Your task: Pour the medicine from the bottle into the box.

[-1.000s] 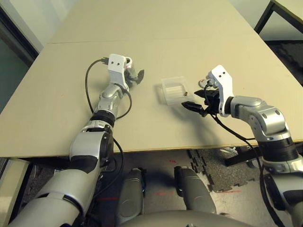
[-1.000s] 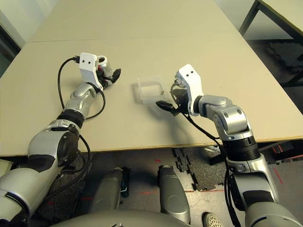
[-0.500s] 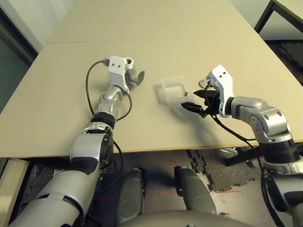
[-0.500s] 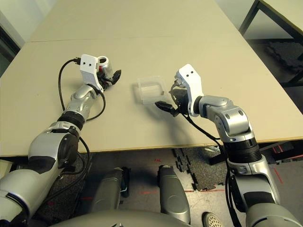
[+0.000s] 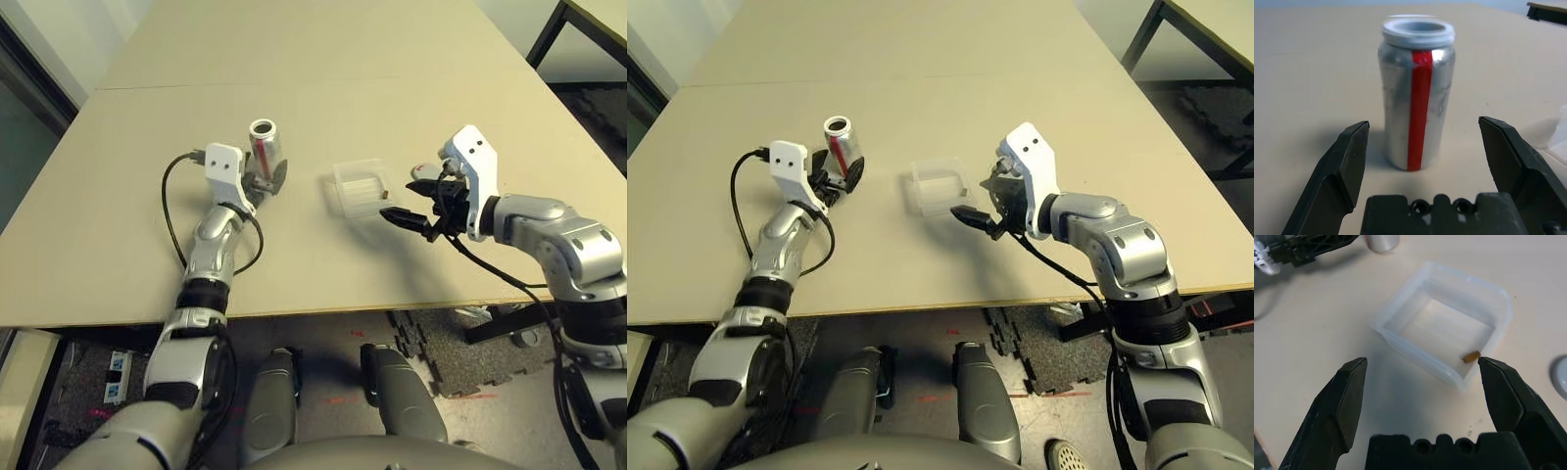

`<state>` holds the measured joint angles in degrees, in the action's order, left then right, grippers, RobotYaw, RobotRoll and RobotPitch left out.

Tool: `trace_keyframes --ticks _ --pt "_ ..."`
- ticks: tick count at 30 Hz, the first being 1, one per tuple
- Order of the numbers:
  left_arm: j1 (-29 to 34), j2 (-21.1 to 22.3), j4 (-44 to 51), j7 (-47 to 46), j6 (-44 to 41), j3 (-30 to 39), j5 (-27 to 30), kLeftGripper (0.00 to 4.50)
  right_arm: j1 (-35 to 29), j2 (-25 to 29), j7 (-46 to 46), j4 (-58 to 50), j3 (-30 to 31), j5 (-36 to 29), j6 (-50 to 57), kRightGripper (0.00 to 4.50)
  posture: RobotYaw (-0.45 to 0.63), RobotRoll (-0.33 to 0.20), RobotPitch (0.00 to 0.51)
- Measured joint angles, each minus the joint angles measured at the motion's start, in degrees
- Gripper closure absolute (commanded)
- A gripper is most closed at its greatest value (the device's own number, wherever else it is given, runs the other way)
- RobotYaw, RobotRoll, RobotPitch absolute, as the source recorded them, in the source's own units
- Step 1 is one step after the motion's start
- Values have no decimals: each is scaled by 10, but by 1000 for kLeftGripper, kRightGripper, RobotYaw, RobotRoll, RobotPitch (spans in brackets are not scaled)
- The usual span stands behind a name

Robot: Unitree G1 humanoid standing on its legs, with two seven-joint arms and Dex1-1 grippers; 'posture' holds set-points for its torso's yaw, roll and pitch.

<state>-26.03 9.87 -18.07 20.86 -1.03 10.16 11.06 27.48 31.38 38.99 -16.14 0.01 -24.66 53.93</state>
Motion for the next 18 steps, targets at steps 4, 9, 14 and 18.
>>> trace_keyframes --ticks 4,9,14,18 --pt "27 5 111 -19 -38 3 15 8 -19 -69 -38 -35 -54 -33 -30 0 -77 0 185" --pt "29 28 143 -38 -27 40 28 8 -55 -100 -79 -65 -81 -43 -69 0 -75 0 193" --pt "5 48 99 -60 41 85 34 8 -79 -131 -168 -52 -103 -16 -101 0 -82 0 202" --pt "-23 67 32 -75 86 113 35 8 -60 -134 -249 32 -143 34 -152 0 -81 0 208"
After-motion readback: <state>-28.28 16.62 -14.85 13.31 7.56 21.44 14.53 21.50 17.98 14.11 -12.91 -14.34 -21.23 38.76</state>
